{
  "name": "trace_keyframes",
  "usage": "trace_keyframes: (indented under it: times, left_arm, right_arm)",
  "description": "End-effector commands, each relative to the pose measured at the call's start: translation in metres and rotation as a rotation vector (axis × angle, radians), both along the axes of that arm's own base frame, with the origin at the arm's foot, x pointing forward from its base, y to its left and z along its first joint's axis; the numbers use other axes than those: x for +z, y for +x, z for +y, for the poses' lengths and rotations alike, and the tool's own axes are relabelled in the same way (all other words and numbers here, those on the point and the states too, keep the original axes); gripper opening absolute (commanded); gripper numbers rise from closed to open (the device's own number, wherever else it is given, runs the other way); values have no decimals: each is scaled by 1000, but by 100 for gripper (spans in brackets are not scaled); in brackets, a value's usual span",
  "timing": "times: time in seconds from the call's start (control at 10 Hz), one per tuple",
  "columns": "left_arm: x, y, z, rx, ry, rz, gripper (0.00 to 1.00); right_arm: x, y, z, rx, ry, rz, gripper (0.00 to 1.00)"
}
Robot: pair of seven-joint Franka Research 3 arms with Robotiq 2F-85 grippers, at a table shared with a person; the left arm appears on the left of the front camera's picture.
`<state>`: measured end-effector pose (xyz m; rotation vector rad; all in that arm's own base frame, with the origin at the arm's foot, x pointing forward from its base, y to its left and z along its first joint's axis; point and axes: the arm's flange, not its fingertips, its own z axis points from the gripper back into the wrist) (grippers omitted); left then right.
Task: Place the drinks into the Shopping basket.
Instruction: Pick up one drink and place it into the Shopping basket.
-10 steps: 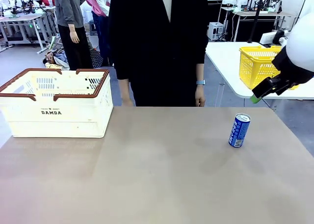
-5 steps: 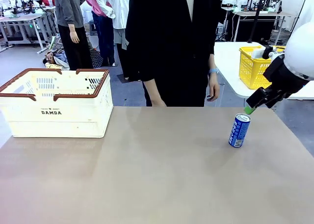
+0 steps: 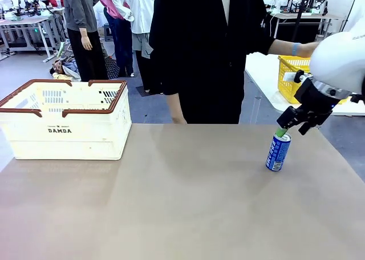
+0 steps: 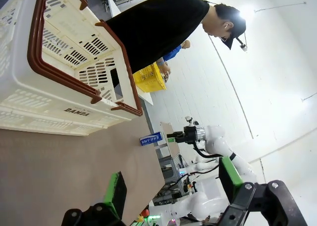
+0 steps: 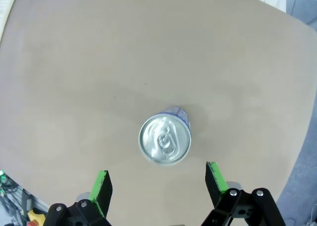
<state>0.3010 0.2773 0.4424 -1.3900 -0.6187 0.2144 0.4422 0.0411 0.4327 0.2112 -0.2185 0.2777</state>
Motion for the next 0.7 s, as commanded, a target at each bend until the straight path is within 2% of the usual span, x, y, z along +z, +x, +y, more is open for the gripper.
trace_keyframes:
  times: [0.0,0.6]
  left_arm:
    - [1,-2,0,-15,8,-14,100]
    - [1,-2,0,-15,8,-14,100]
  right_arm:
    - [-12,30,5,-65,-29,22,100]
    - [-39,41,17,-52,-108,66,100]
